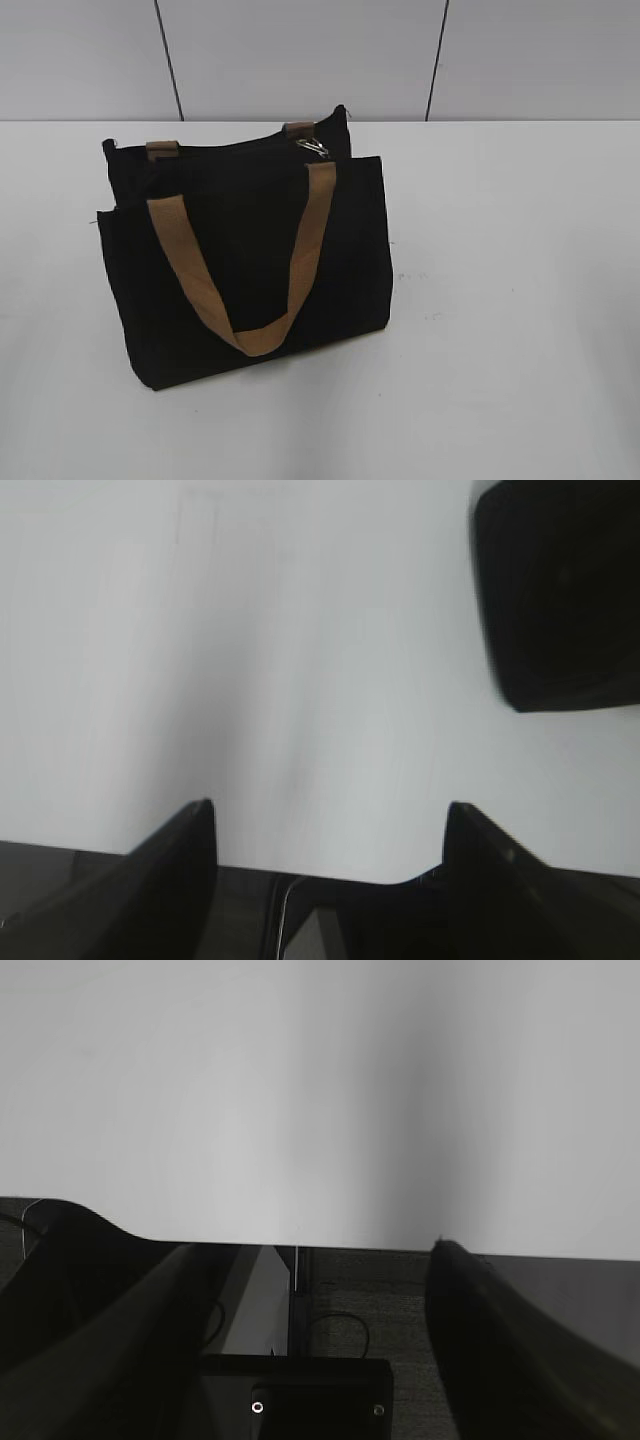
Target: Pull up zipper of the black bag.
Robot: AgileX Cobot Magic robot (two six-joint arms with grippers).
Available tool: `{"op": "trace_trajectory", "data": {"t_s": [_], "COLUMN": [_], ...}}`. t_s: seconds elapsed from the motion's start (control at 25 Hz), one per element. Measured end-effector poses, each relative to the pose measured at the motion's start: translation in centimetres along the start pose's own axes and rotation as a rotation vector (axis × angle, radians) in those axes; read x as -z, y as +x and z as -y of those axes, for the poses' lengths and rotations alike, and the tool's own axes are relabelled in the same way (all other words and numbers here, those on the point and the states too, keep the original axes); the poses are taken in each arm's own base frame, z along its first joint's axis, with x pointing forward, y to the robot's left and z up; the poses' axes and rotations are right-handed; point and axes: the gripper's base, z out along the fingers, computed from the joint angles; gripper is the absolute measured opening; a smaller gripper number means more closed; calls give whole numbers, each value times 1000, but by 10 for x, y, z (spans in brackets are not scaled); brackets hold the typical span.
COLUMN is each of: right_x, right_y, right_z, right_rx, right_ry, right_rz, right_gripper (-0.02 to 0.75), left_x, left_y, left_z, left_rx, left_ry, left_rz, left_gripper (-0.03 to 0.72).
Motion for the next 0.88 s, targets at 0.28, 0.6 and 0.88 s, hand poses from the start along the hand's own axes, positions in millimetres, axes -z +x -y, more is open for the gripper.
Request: {"op": "trace_trajectory", "data": {"t_s": [0.28, 0.6, 0.88], "right_x": [-1, 22, 35], "right_y": [66, 105, 143], "right_z": [-7, -14, -19], "right_rx": [35, 114, 182], "right_ry": [16, 64, 118], "right_rz": [145, 475, 744], "right_gripper": [507, 507, 507], "left_x": [58, 39, 26], "left_y": [55, 83, 97], "left_z": [-3, -5, -3], "left_rx": [-10, -27, -43], "left_ry": [20, 27, 67], "left_rz": [346, 352, 450], "left_gripper": [528, 449, 419]}}
